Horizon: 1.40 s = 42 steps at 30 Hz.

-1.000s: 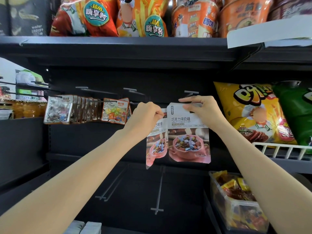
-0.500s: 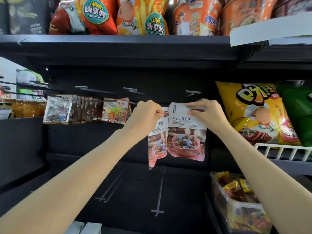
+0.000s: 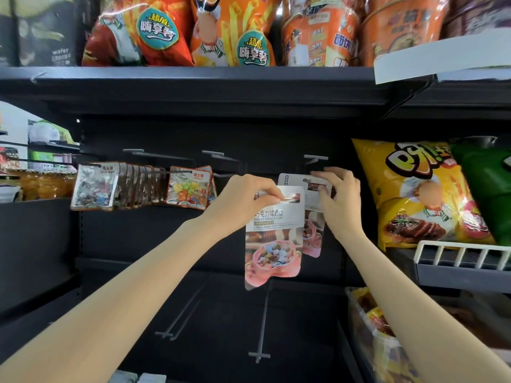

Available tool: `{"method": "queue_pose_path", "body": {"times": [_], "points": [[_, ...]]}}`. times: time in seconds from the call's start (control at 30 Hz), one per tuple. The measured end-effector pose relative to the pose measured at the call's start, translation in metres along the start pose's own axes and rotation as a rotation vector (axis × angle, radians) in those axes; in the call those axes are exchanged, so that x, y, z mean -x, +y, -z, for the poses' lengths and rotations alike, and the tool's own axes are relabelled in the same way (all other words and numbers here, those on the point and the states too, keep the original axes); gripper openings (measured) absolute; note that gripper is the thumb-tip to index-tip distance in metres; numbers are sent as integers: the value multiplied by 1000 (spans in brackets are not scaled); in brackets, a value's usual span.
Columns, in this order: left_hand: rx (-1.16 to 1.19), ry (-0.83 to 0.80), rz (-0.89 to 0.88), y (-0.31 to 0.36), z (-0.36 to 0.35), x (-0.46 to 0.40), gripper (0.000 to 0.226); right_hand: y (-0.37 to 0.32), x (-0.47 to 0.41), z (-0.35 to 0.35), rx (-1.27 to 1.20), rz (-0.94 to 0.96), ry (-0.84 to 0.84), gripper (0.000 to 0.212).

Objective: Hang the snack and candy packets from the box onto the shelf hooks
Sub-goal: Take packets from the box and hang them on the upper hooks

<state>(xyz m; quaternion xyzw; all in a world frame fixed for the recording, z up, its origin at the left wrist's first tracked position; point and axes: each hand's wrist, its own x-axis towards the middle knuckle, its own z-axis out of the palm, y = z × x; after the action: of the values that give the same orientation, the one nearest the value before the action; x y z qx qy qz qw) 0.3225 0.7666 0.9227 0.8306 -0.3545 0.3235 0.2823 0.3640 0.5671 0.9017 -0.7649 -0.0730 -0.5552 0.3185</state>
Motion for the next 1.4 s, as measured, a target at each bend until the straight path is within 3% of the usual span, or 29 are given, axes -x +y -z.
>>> {"method": "queue_pose_path", "body": {"times": [0.1, 0.27, 0.63, 0.77, 0.9, 1.17, 1.4], "points": [[74, -40, -52, 6, -6, -4, 16, -12, 10, 17, -207, 15, 40, 21], [195, 68, -74, 10, -21, -18, 13, -20, 7, 33, -306, 54, -222, 19], [179, 176, 4, 3, -47, -42, 27, -14, 4, 26, -270, -111, -54, 5], [155, 171, 43, -3, -50, -44, 38, -13, -1, 19, -204, -81, -43, 12], [82, 144, 71, -9, -61, -49, 42, -2, -6, 7, 26, 41, -4, 23], [-128, 70, 105, -24, -82, -62, 63, 18, -5, -13, 395, 70, -134, 51], [-308, 169, 65, -35, -81, -50, 57, 6, 20, -24, 331, 151, 102, 29]]}}
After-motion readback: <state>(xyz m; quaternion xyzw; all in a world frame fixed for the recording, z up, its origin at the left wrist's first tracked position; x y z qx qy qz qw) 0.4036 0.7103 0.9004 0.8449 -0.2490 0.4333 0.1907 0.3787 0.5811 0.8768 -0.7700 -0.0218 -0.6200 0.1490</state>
